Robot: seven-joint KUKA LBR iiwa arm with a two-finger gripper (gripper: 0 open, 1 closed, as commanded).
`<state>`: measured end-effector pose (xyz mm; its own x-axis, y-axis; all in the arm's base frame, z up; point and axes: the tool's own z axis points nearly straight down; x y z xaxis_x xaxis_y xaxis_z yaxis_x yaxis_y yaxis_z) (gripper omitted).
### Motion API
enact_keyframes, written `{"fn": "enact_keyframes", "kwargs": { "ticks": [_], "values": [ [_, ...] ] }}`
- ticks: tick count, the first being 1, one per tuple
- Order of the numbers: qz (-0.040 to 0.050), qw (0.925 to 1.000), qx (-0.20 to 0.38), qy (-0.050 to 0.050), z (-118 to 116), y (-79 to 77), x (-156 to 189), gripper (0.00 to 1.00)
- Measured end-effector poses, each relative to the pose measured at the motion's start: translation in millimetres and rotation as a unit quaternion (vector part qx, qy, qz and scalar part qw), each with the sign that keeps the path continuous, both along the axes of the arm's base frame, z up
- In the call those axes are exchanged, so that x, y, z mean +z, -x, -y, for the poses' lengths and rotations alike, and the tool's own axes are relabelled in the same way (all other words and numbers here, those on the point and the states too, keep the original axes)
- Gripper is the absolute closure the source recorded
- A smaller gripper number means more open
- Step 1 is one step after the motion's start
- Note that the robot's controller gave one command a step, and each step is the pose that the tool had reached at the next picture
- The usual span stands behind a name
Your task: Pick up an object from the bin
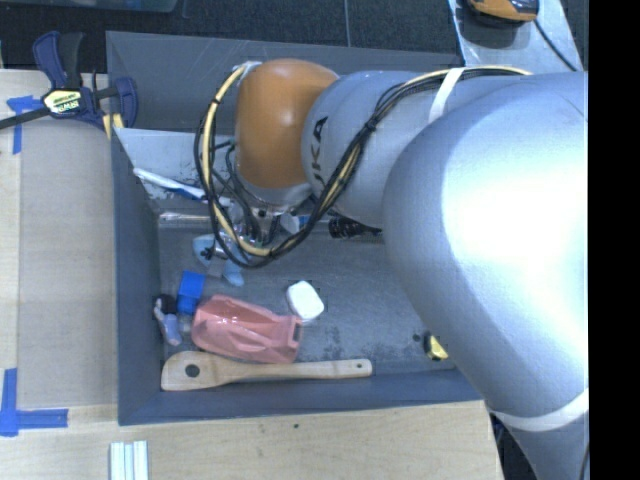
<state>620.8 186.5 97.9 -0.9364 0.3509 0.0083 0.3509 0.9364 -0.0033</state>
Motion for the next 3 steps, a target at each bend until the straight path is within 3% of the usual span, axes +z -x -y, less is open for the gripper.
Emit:
{"fn": "enact_keyframes", "kwargs": {
  "ticks": [1,2,3],
  "values": [
    [0.0088,0.9928,0.12,-0.003,51,-9.2,-21,0.0],
    [0.0003,0.9989,0.046,-0.002,64,-3.2,-26,1.0],
    [0.0003,0.9989,0.046,-0.002,64,-3.2,-26,1.0]
  ]
}}
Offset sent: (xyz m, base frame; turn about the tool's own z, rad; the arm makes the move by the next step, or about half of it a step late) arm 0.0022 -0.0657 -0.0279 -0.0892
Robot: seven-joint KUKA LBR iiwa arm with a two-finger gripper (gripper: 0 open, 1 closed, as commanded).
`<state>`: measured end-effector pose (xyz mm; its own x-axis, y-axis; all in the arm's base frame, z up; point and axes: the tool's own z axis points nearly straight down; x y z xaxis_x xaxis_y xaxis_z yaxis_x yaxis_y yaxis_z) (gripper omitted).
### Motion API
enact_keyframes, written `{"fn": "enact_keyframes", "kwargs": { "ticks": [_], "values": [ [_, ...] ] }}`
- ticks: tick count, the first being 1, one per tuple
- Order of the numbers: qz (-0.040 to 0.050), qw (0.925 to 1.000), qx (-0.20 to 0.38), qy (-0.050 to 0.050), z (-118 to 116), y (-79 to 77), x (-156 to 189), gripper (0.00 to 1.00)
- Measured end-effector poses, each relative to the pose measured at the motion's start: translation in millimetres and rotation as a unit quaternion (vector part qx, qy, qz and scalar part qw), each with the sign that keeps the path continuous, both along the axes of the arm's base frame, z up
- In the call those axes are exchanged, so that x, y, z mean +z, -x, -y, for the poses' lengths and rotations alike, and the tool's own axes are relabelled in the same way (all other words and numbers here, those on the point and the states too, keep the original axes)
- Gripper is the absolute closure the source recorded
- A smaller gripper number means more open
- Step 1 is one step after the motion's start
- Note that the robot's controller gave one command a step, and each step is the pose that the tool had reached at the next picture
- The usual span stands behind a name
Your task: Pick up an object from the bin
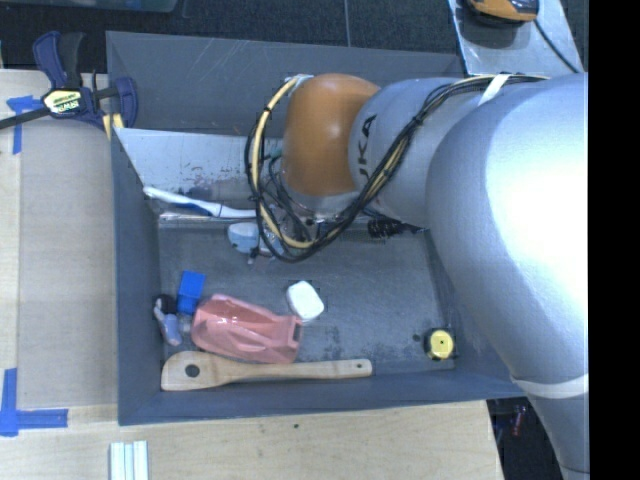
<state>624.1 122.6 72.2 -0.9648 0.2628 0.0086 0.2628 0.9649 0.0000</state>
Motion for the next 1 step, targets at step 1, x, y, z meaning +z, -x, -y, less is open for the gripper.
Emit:
{"fn": "enact_keyframes", "kwargs": {
  "ticks": [1],
  "values": [
    [-0.0045,1.0,0.0,0.001,1.5,3.1,28.7,1.0]
  ]
}}
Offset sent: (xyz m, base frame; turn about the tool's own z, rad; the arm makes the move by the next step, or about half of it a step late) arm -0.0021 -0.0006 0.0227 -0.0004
